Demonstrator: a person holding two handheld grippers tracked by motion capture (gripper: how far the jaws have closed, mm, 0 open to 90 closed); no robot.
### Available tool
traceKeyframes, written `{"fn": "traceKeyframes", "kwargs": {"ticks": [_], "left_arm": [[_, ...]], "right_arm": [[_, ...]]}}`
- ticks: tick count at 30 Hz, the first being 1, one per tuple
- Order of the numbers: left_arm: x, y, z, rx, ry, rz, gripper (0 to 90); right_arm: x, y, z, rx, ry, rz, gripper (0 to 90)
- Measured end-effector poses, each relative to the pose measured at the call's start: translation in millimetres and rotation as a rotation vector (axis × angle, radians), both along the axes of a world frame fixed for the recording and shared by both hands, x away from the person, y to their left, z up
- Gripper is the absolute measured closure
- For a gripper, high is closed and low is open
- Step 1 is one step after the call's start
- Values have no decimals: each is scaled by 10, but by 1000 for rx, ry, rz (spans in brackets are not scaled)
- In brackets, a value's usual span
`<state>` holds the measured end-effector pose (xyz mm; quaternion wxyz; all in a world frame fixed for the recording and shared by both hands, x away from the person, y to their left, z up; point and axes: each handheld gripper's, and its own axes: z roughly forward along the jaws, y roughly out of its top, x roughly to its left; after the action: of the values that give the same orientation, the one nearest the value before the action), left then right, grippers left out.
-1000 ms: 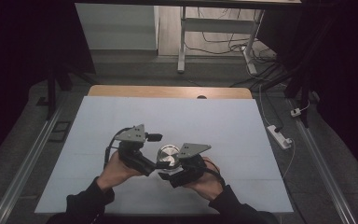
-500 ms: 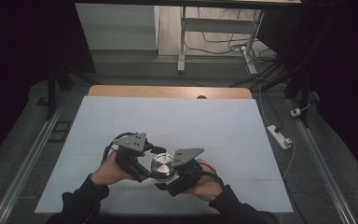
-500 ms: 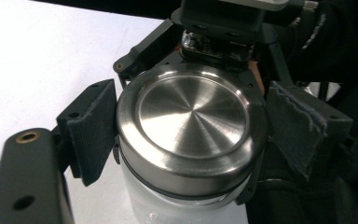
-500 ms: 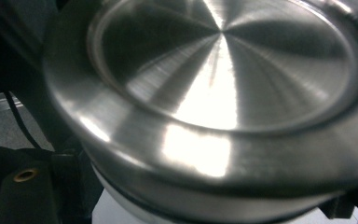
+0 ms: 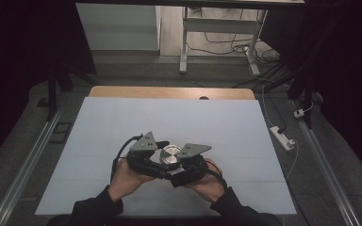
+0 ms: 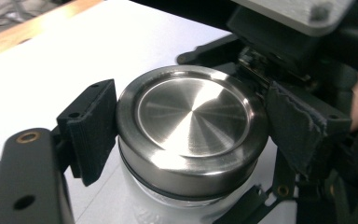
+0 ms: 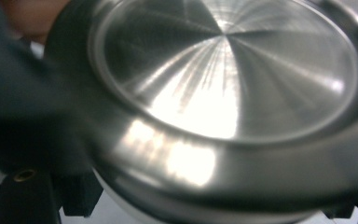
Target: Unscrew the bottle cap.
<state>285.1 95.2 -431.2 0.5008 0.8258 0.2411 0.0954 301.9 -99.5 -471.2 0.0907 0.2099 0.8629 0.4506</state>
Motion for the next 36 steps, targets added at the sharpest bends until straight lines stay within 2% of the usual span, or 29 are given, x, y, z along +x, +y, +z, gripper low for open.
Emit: {"fn": "traceKeyframes", "kwargs": {"ticks": [2, 3, 4, 5, 6, 7, 8, 9, 11, 13, 14, 15, 17, 19, 21, 30, 34, 36], "left_arm": [[46, 10, 18, 3, 6, -45, 190], [71, 40, 28, -8, 15, -64, 141], [108, 92, 37, -35, 39, -107, 86], [140, 153, 42, -62, 57, -161, 71], [159, 212, 45, -79, 57, -199, 72], [177, 267, 45, -77, 56, -257, 75], [177, 267, 45, -77, 56, -257, 83], [173, 309, 36, -40, 29, -309, 93], [160, 300, 21, 1, 16, -359, 105], [149, 288, 16, 18, 5, -365, 122], [138, 268, 13, 45, -4, -374, 122], [117, 253, 11, 49, -10, -401, 156], [97, 243, 12, 57, -23, -408, 182], [85, 237, 8, 55, -35, -399, 186], [82, 214, 5, 43, -22, -357, 201], [32, 40, -30, 9, -20, -88, 203], [8, 19, -28, -20, -24, -29, 203], [8, 28, -22, -32, -24, -21, 203]], "right_arm": [[5, -14, 0, -3, -2, 4, 145], [5, -24, 3, 7, 2, 12, 144], [6, -31, 10, 13, 3, 23, 145], [4, -35, 21, 19, 5, 41, 144], [1, -38, 33, 22, 6, 63, 144], [-4, -38, 43, 27, 8, 85, 144], [-10, -35, 50, 33, 19, 115, 144], [-16, -29, 50, 39, 27, 141, 144], [-38, -6, 45, 37, 35, 184, 145], [-58, 20, 38, 28, 34, 219, 144], [-58, 20, 38, 28, 34, 219, 144], [-91, 52, 31, 20, 28, 247, 145], [-114, 72, 31, 11, 27, 252, 144], [-128, 83, 29, 5, 23, 250, 145], [-127, 86, 23, -7, 13, 236, 144], [-31, 27, 2, 11, 16, 63, 145], [-14, 16, -2, 16, 15, 27, 145], [-15, 18, 4, 13, 9, 20, 145]]}}
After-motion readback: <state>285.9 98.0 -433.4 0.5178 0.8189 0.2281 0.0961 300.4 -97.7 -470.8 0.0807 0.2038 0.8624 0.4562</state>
